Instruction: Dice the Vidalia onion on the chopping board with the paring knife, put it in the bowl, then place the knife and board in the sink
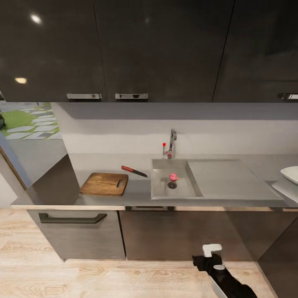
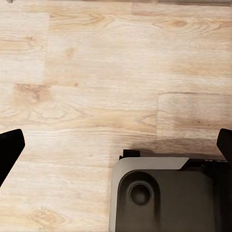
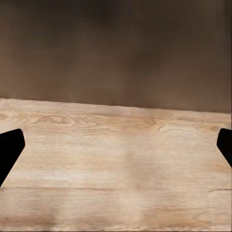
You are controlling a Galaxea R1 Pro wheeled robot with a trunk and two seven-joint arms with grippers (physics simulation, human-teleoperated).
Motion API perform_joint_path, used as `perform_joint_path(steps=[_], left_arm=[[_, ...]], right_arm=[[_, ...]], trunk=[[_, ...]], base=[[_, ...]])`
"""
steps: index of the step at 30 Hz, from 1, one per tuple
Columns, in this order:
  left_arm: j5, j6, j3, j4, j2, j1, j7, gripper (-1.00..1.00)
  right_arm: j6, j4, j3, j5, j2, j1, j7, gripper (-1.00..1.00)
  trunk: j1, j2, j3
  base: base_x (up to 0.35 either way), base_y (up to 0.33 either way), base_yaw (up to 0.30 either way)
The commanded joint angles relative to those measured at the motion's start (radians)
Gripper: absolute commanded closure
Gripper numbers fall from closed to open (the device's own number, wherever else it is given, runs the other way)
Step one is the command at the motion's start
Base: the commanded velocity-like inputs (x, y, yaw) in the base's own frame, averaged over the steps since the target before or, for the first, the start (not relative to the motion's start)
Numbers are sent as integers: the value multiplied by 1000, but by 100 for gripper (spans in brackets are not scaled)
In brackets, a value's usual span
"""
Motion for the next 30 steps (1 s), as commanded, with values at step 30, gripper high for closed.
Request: perform_joint_path(steps=[30], left_arm=[[3,0,5,4,0,0,-1,-100]], right_arm=[[-1153,567,17,-1,165,431,128,-100]], trunk=[[1,-2,-2]], base=[[0,0,0]])
